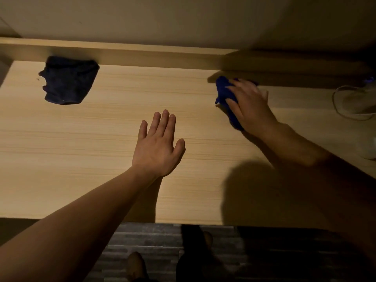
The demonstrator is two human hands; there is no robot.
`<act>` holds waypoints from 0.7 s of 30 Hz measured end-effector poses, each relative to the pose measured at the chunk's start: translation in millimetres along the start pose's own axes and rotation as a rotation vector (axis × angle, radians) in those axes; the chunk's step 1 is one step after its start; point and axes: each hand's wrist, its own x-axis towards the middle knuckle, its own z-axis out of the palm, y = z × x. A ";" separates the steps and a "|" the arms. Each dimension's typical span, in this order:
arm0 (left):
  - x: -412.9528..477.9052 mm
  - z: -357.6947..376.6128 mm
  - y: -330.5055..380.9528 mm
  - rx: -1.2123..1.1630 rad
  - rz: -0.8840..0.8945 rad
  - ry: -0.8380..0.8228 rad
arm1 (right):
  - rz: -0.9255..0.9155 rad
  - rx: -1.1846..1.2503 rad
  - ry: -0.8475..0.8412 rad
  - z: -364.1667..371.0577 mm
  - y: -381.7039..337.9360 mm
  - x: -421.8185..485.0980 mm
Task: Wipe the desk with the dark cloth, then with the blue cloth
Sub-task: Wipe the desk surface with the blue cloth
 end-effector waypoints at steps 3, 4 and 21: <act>-0.1 0.9 0.8 -0.001 -0.006 0.004 | -0.002 -0.146 -0.080 10.4 19.8 49.4; -0.3 0.7 1.0 -0.003 -0.006 0.002 | 0.035 -0.162 -0.121 12.3 25.0 58.1; 0.3 -2.3 0.7 -0.009 -0.012 -0.010 | 0.093 -0.143 -0.164 39.8 11.7 -26.8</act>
